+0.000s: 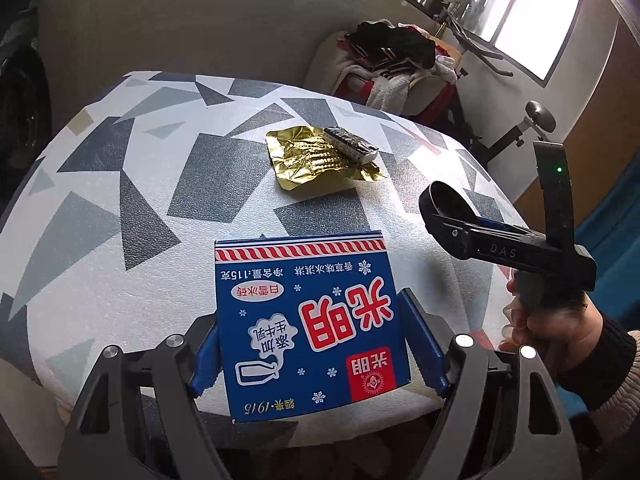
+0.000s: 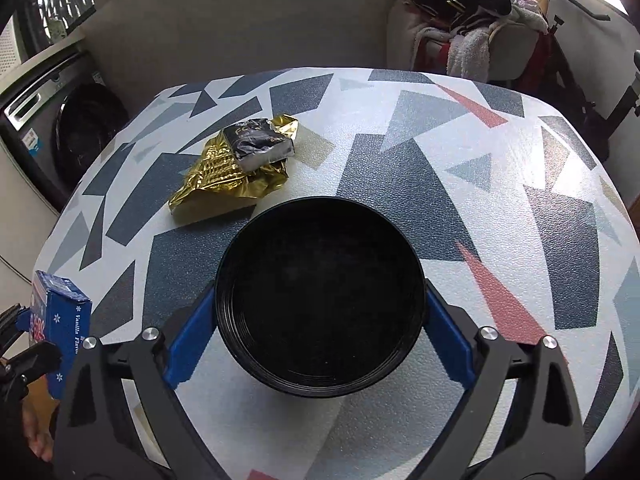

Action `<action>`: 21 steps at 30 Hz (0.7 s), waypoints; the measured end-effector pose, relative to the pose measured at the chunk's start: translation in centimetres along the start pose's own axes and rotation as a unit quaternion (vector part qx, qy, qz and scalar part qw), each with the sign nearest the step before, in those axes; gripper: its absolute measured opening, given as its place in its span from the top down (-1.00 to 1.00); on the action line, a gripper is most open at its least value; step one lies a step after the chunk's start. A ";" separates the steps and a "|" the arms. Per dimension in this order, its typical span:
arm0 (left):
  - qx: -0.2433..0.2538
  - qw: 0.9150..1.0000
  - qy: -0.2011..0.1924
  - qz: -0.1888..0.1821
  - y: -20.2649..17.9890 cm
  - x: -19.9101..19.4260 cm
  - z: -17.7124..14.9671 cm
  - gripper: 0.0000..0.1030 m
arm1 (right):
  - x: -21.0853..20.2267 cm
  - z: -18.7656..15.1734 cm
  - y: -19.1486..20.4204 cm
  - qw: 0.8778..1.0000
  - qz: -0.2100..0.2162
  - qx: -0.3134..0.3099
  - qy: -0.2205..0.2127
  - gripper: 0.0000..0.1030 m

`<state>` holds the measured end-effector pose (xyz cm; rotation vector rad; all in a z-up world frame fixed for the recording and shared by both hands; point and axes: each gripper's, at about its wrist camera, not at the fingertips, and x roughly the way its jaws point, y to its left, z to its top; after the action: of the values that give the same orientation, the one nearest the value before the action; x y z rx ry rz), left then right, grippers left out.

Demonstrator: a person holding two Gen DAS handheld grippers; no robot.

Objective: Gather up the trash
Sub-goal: 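Carry the milk carton to the bin and open the left gripper while the right carries the lid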

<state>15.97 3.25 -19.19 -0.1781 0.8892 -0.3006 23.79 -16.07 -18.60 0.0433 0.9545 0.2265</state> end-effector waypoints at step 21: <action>0.138 0.986 0.073 -0.065 -5.0 -5.3 -12.7 -0.48 | -13.1 -16.3 3.9 0.993 0.054 -0.071 -0.073 -0.81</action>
<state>1.95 -0.05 -21.81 0.0452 0.9724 -0.5599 2.52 -16.07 -16.99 -0.0194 0.7884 0.3864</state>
